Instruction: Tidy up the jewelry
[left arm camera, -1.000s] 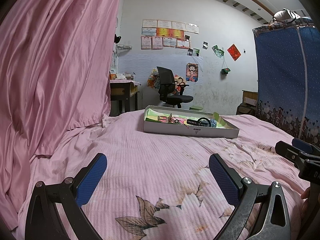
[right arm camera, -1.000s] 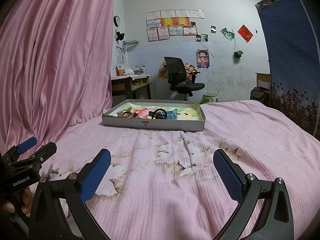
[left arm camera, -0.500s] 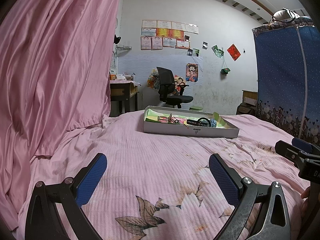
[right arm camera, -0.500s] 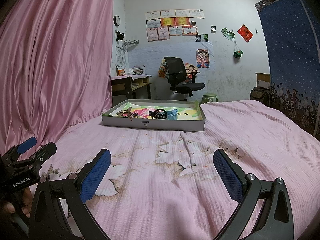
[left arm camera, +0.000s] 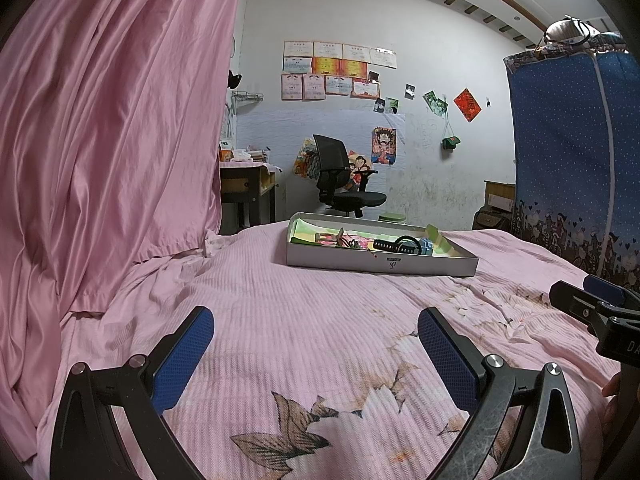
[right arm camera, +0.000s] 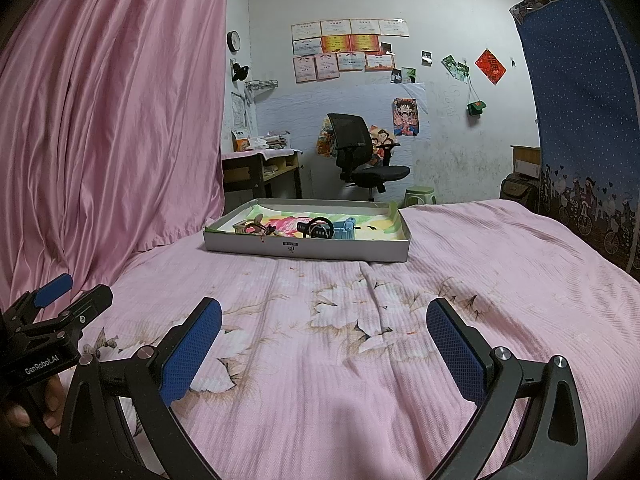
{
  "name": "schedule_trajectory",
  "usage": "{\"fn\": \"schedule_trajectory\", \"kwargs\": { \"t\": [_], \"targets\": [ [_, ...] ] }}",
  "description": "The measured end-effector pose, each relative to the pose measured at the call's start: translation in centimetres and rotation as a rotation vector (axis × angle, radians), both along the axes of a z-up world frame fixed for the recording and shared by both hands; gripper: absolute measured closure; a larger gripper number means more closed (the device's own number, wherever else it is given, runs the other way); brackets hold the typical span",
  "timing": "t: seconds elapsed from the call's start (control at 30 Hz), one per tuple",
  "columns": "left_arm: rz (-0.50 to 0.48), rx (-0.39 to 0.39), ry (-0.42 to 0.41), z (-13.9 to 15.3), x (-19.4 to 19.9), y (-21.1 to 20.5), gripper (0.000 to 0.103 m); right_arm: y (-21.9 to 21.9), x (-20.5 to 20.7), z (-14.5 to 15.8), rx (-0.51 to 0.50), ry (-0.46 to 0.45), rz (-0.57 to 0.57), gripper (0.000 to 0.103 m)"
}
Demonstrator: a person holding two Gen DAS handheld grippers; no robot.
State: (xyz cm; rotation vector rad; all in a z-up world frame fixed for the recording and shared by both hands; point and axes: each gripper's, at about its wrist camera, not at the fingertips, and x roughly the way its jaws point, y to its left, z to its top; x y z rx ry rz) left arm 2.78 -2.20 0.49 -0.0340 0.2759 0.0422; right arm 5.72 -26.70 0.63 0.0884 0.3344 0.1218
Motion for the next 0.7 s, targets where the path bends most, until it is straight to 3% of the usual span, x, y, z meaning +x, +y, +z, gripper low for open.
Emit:
{"fn": "schedule_trajectory", "kwargs": {
  "t": [0.7],
  "targets": [
    [-0.001, 0.003, -0.002, -0.09, -0.08, -0.12, 0.0, -0.03, 0.0, 0.03, 0.001, 0.0, 0.0, 0.002]
  ]
}}
